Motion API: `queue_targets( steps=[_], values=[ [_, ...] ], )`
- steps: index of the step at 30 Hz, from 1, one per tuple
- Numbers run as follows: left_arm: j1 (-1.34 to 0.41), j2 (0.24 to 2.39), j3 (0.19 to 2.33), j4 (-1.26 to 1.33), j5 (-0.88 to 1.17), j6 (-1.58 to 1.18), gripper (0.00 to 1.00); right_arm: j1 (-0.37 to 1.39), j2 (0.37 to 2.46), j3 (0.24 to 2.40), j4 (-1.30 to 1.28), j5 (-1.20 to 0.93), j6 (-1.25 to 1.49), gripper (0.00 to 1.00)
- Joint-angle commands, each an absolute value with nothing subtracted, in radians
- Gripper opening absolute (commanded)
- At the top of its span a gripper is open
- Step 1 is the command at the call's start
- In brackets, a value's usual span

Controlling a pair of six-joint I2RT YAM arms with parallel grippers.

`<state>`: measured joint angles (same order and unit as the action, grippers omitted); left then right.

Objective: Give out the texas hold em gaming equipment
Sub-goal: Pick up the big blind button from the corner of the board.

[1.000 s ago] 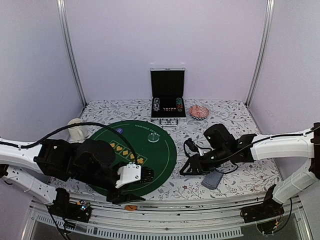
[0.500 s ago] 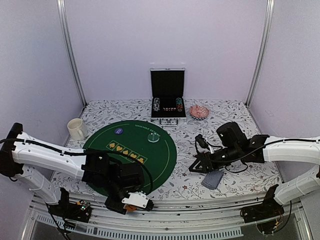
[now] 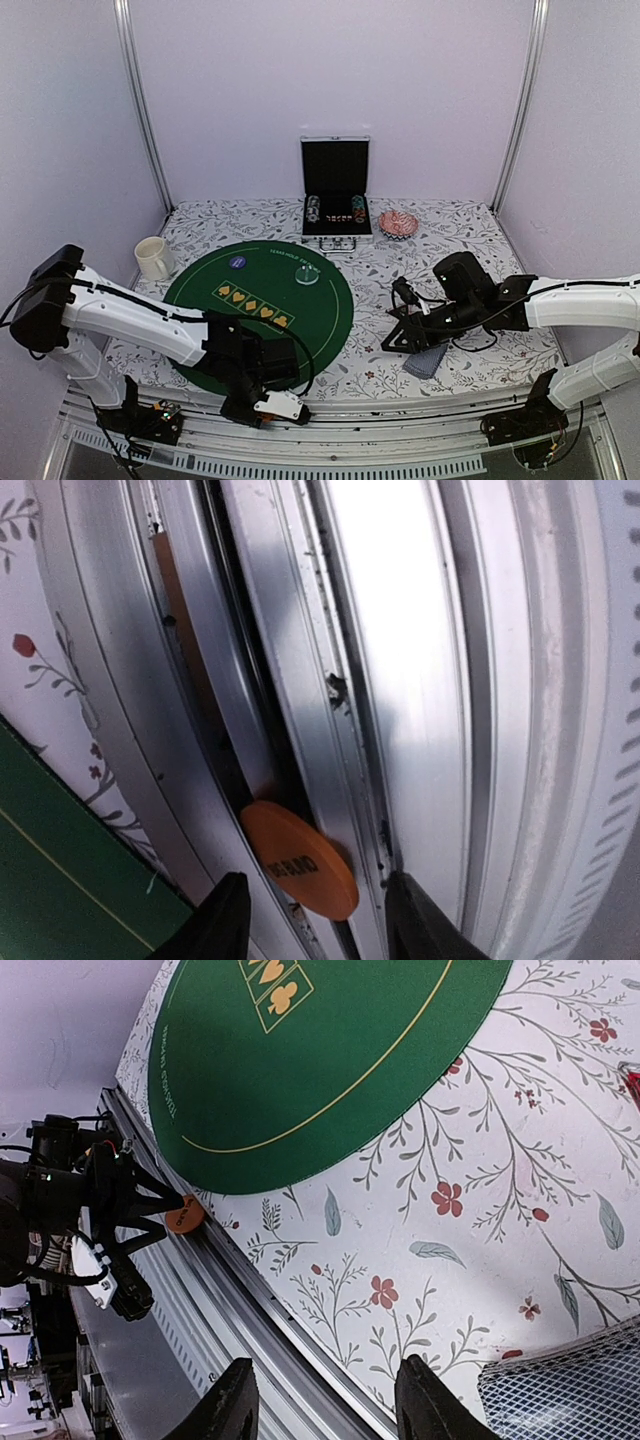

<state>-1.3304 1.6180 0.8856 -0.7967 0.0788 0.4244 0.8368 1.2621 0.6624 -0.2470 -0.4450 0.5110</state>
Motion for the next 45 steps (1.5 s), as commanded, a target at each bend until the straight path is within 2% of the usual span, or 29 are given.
queue_targets(
  steps=[1, 8, 17, 26, 32, 37, 39, 42, 45],
  values=[
    [-1.312, 1.641, 0.888, -0.765, 0.095, 0.417, 0.47, 0.833, 1.244, 0.653, -0.243, -0.434, 0.496, 0.49],
    [-1.305, 1.636, 0.882, -0.770, 0.054, 0.418, 0.42, 0.833, 1.262, 0.654, -0.238, -0.443, 0.488, 0.49],
    [-1.289, 1.635, 0.884, -0.744, -0.003, 0.418, 0.29, 0.834, 1.266, 0.647, -0.233, -0.449, 0.489, 0.49],
    [-1.281, 1.613, 0.879, -0.736, -0.064, 0.411, 0.23, 0.833, 1.275, 0.644, -0.226, -0.463, 0.494, 0.49],
    [-1.274, 1.609, 0.880, -0.716, -0.110, 0.409, 0.15, 0.833, 1.278, 0.648, -0.224, -0.467, 0.494, 0.48],
    [-1.272, 1.624, 0.877, -0.709, -0.070, 0.407, 0.14, 0.833, 1.280, 0.650, -0.224, -0.469, 0.490, 0.49],
    [-1.271, 1.623, 0.882, -0.709, -0.043, 0.407, 0.11, 0.834, 1.279, 0.648, -0.224, -0.469, 0.491, 0.49],
    [-1.272, 1.618, 0.890, -0.724, 0.008, 0.410, 0.01, 0.833, 1.278, 0.647, -0.226, -0.469, 0.491, 0.49],
    [-1.271, 1.600, 0.898, -0.754, 0.081, 0.414, 0.00, 0.833, 1.278, 0.646, -0.226, -0.469, 0.492, 0.49]
  ],
)
